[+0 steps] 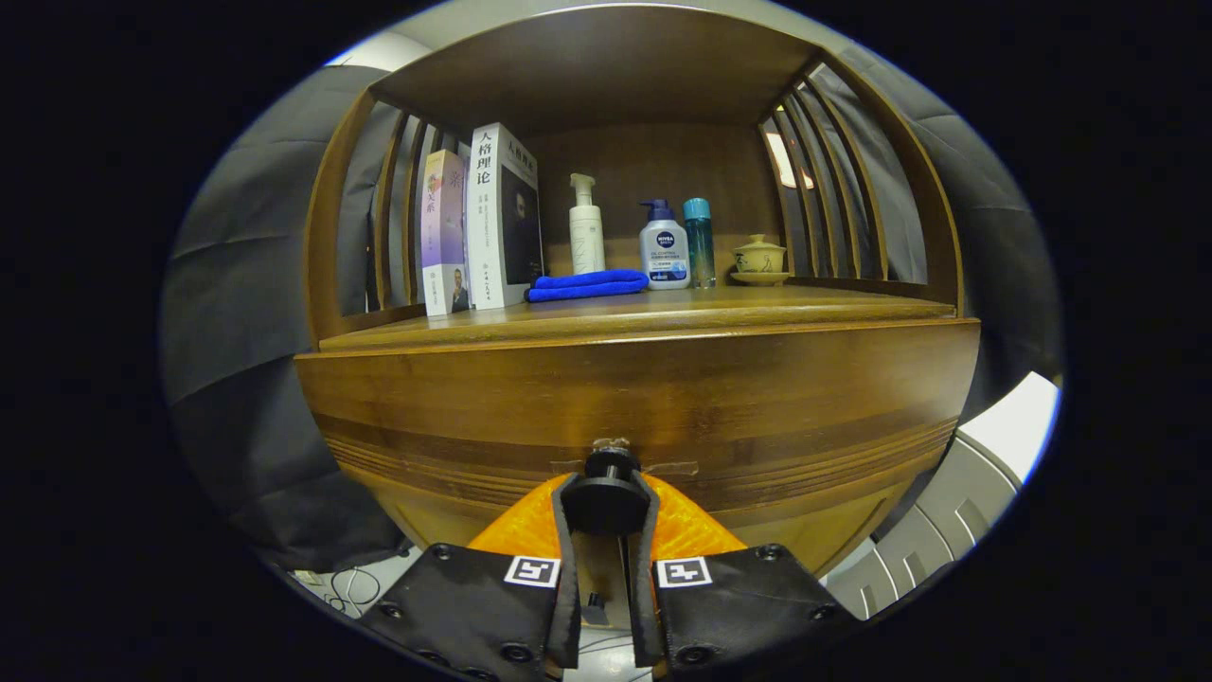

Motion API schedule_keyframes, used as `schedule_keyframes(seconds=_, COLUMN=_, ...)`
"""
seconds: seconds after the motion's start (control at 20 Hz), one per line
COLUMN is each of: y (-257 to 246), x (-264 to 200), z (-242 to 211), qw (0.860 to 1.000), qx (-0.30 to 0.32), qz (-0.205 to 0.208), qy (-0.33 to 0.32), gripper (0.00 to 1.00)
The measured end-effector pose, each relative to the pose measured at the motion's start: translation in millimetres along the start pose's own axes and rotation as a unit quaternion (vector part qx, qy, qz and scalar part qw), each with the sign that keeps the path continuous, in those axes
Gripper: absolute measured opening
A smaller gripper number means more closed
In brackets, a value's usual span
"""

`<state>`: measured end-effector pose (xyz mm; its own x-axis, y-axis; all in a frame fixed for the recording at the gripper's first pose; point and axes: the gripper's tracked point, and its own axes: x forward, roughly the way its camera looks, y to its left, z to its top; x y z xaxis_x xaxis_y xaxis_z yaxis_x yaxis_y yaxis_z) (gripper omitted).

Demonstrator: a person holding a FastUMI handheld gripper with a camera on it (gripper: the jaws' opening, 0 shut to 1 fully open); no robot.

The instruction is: Pull open the drawer, take out the items inside it, and place them on the countertop above the cabinet.

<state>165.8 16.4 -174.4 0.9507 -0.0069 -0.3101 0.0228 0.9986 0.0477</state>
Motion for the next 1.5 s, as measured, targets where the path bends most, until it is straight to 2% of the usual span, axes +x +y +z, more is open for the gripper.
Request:
schedule_keyframes(seconds=0.75, y=6, x=-96, z=-29, qw=0.999, qx=-0.006, qz=0.04, qy=0.01, gripper=0.23)
schedule_keyframes(seconds=1.25, y=9, x=-142, z=-50, qw=0.998, qx=-0.033, qz=0.06, qy=0.017, gripper=0.23)
schedule_keyframes(seconds=1.5, y=10, x=-168, z=-64, qw=0.995, qx=-0.054, qz=0.084, qy=0.026, gripper=0.23)
